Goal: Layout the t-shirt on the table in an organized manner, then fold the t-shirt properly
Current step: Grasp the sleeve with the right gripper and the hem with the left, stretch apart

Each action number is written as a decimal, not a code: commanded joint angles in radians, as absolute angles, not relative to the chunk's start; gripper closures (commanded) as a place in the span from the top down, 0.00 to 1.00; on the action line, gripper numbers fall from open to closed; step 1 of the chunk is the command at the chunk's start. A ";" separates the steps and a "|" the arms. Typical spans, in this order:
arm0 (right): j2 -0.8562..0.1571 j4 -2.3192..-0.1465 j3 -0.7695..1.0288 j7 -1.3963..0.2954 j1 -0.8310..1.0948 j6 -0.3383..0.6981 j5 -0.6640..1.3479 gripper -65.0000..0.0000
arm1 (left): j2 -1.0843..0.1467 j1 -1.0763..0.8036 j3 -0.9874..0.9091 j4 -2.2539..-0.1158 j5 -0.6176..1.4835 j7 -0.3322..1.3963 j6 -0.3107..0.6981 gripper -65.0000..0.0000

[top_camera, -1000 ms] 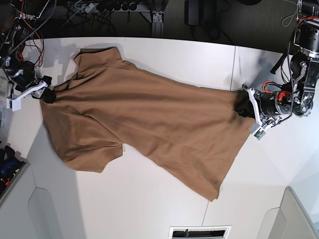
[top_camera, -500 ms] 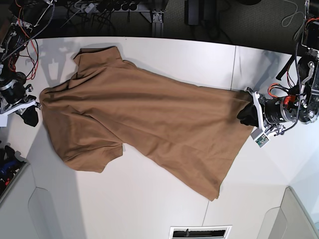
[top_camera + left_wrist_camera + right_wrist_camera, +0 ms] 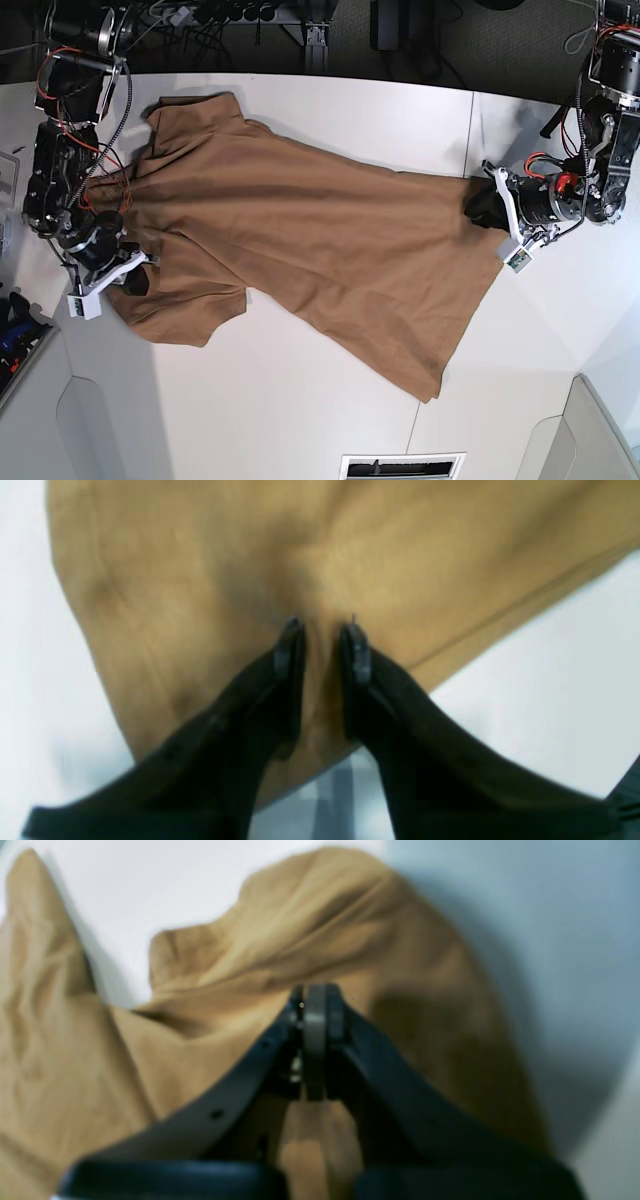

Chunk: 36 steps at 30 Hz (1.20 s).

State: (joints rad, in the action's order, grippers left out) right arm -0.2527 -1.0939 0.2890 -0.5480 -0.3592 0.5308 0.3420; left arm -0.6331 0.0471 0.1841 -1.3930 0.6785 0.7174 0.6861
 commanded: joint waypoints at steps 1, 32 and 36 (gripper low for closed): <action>-0.266 -1.076 0.273 -0.517 -0.396 0.531 0.335 0.00 | -0.648 0.045 0.178 -1.402 0.679 0.722 0.696 0.24; -0.435 -0.982 0.285 -0.554 -0.418 0.468 0.337 0.00 | -0.651 -0.134 0.057 -1.442 0.760 0.813 0.698 0.24; -0.434 -0.987 0.295 -0.558 -0.418 0.493 0.405 0.00 | -0.651 -0.138 0.057 -1.515 0.774 0.812 0.698 0.24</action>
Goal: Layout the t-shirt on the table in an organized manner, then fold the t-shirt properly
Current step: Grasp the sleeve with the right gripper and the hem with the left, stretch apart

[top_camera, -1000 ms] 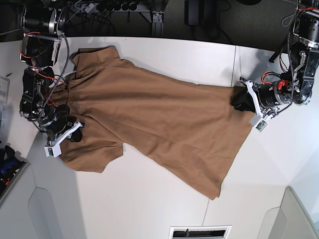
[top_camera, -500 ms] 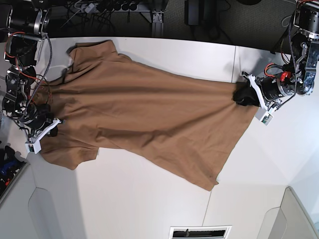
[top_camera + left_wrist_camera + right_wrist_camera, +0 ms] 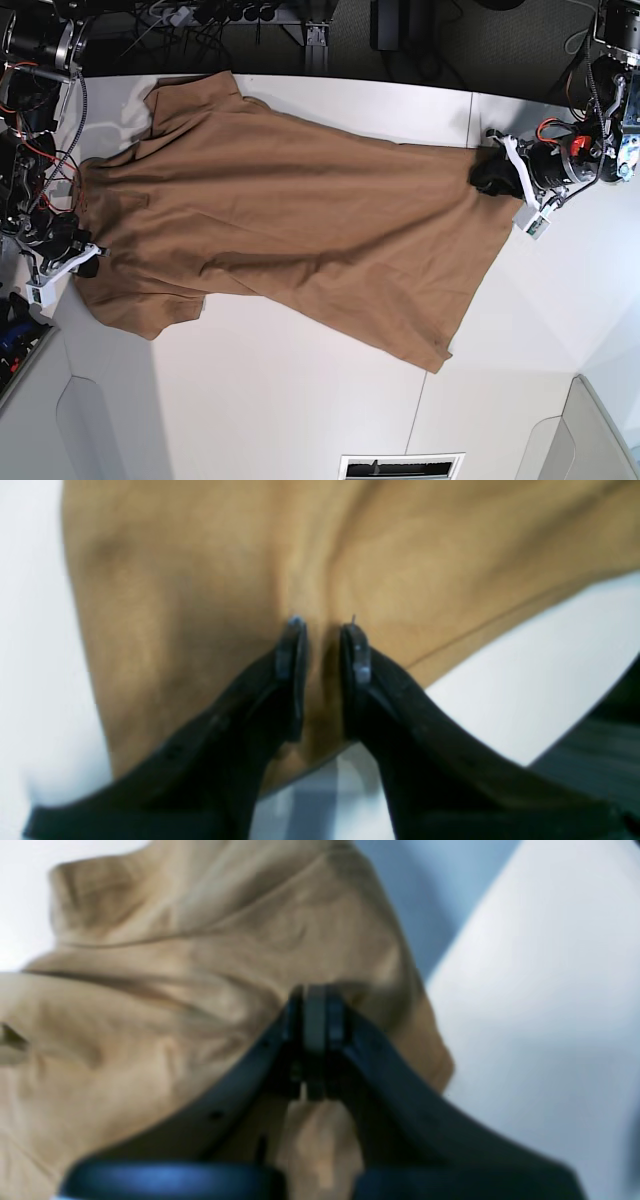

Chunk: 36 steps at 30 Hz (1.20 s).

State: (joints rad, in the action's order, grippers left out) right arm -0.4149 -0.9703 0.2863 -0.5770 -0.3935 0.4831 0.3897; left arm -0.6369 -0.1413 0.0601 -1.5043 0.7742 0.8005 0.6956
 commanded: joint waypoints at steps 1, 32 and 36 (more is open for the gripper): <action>-0.434 -0.992 0.295 -0.558 -0.418 0.505 0.420 0.00 | -0.651 -0.136 0.057 -1.533 0.773 0.812 0.698 0.24; -0.207 -1.056 0.292 -0.580 -0.349 0.527 0.359 0.00 | -0.353 0.452 0.155 -0.981 0.449 0.487 0.606 0.24; -0.181 -1.056 0.292 -0.580 -0.317 0.527 0.358 0.00 | -0.348 0.456 0.165 -0.962 0.391 0.484 0.579 0.24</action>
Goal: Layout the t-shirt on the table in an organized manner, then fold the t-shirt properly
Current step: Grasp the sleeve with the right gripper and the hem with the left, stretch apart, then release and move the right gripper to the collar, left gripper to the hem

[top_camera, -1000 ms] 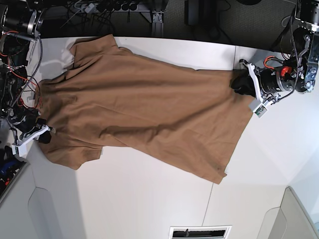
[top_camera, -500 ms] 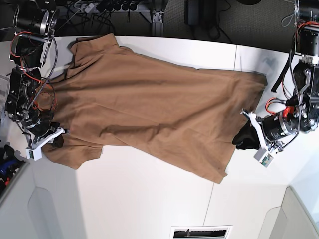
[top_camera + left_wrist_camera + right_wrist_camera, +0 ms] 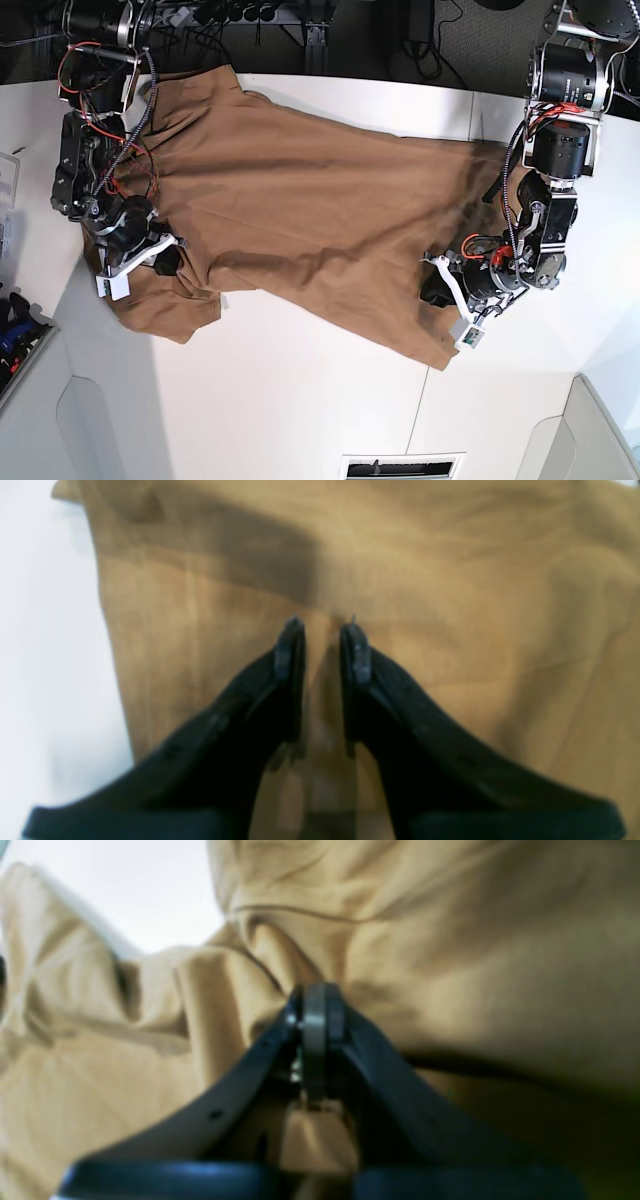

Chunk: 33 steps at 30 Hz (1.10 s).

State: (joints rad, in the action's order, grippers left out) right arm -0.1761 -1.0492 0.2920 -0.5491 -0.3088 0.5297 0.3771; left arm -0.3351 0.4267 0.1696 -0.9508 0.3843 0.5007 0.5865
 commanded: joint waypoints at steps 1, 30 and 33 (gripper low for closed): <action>-0.180 -1.056 0.292 -0.580 -0.310 0.528 0.360 0.00 | -0.349 0.455 0.165 -0.957 0.382 0.488 0.574 0.24; -0.305 -1.122 0.340 -0.607 -0.298 0.528 0.436 0.00 | -0.488 0.067 0.164 -1.397 0.496 0.647 0.572 0.24; -0.305 -1.210 0.371 -0.645 -0.279 0.527 0.464 0.00 | -0.488 0.069 0.164 -1.397 0.496 0.659 0.572 0.24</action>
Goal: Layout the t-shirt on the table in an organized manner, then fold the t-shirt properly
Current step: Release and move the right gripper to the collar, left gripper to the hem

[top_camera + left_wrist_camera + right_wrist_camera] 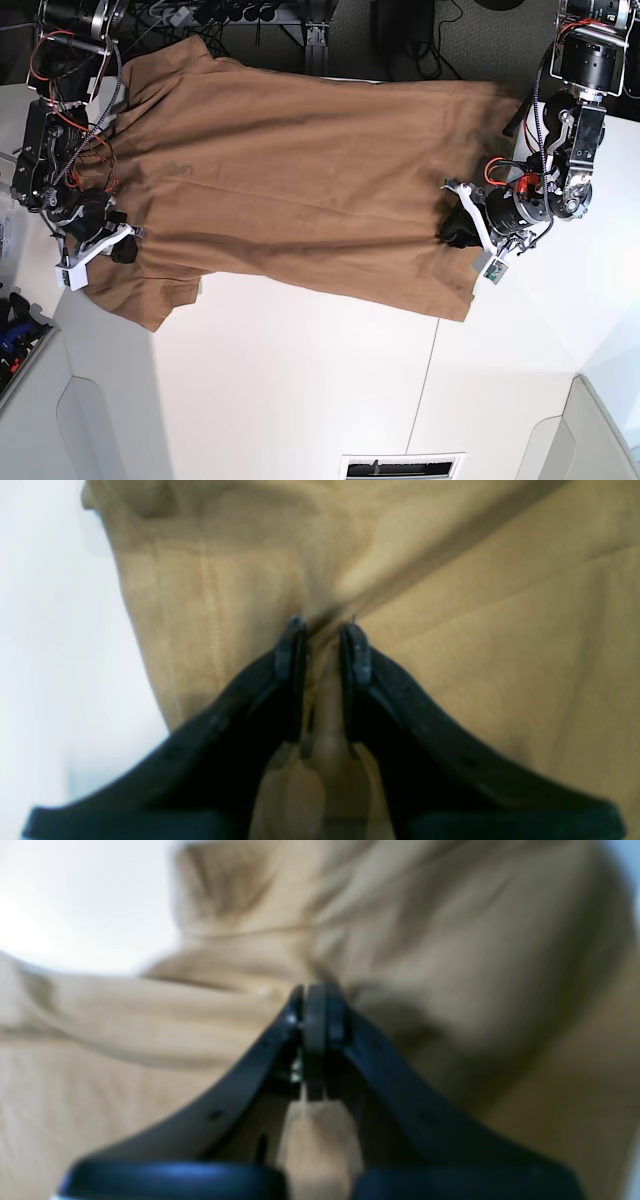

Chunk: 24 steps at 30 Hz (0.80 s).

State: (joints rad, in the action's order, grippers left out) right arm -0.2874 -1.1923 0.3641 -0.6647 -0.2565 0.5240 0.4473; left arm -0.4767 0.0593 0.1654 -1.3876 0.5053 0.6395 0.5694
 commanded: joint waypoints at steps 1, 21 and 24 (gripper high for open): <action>-0.305 -1.240 0.382 -0.651 -0.273 0.527 0.466 0.00 | -0.488 0.069 0.164 -1.397 0.496 0.659 0.572 0.24; -0.297 -1.009 0.368 -0.527 -0.381 0.527 0.339 0.00 | -0.418 0.204 0.163 -1.231 0.411 0.530 0.571 0.24; -0.298 -0.989 0.368 -0.502 -0.382 0.522 0.291 0.00 | -0.417 0.211 0.162 -1.150 0.387 0.521 0.568 0.24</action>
